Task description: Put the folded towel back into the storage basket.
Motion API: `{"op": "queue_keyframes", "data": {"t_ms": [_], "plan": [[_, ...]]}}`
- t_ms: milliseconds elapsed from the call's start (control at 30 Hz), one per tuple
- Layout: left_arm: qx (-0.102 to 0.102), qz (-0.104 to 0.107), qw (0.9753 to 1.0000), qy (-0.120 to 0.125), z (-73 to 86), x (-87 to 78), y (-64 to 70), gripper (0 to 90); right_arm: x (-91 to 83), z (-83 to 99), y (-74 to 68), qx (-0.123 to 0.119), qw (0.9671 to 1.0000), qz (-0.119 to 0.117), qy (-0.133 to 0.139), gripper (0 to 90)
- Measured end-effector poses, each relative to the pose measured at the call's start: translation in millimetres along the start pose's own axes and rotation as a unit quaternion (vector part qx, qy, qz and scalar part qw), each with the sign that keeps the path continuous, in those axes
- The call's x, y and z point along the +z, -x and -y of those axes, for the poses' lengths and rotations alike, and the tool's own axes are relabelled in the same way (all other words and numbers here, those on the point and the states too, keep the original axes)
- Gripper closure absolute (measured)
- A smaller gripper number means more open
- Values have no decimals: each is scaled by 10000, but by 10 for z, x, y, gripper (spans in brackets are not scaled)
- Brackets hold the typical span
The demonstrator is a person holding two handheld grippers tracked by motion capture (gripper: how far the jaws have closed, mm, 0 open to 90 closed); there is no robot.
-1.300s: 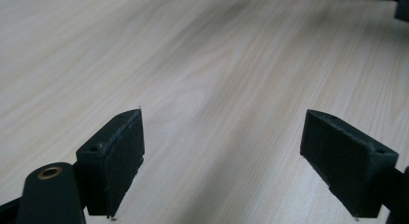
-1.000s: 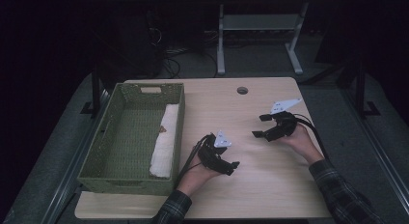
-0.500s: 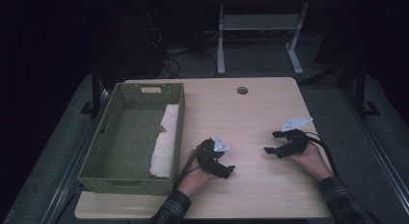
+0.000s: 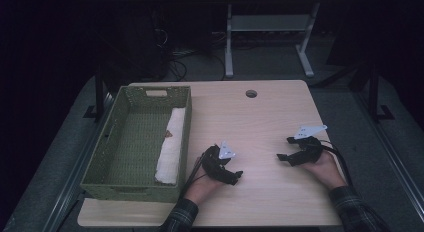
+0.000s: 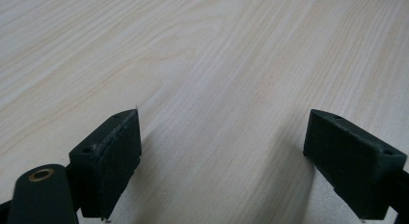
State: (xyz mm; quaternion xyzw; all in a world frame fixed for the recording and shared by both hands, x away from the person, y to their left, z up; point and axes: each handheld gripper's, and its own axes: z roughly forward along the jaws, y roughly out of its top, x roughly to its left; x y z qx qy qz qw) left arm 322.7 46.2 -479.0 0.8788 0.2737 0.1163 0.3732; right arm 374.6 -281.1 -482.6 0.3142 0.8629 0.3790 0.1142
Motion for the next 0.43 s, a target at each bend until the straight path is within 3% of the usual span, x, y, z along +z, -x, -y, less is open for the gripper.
{"op": "queue_keyframes", "data": {"t_ms": [433], "plan": [[14,16,10000,-2,0,0,0,127,15,-5,1,-42,10000,-5,-21,113]]}}
